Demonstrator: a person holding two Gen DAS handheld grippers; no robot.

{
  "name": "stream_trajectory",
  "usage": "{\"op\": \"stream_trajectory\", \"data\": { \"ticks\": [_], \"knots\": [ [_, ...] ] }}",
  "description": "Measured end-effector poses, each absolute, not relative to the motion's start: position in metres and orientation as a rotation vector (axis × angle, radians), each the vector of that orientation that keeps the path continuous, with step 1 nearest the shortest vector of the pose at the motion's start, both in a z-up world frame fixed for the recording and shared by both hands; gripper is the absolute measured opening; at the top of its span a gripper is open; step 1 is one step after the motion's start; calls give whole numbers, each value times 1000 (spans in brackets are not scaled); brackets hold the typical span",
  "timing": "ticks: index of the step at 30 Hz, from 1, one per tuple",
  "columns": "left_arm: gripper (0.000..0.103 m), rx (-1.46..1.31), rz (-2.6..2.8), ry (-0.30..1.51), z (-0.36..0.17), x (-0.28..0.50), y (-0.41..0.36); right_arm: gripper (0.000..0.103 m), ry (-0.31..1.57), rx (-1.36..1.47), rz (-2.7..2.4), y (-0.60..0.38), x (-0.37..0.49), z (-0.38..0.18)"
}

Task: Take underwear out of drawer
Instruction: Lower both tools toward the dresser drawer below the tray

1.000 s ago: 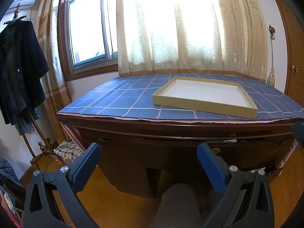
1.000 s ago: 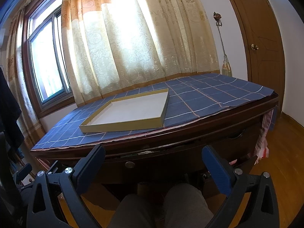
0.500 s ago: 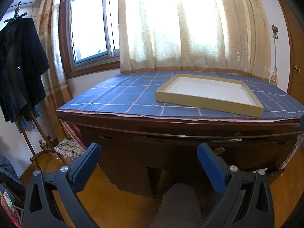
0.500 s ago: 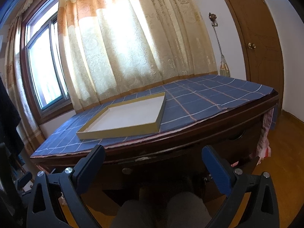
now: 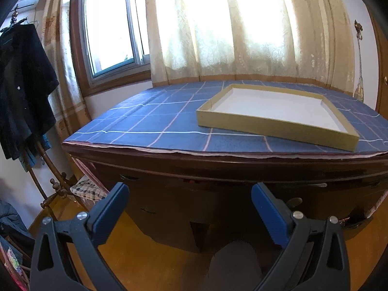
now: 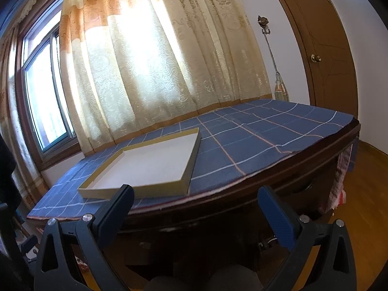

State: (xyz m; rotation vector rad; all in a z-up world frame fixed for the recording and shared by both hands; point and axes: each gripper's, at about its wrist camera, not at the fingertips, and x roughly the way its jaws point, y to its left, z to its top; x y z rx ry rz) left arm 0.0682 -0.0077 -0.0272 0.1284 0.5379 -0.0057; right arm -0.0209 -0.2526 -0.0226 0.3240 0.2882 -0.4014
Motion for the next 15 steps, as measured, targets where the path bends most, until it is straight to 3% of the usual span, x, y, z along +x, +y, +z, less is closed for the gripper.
{"op": "stream_trajectory", "data": {
  "ticks": [9,15],
  "knots": [
    [103,127,-11,523,-37,96,-15,103,178,276,-426,-261,-5,-22],
    [103,-16,-34,367,-37,95,1,103,-168,290,-562,-268,-22,-40]
  ]
}}
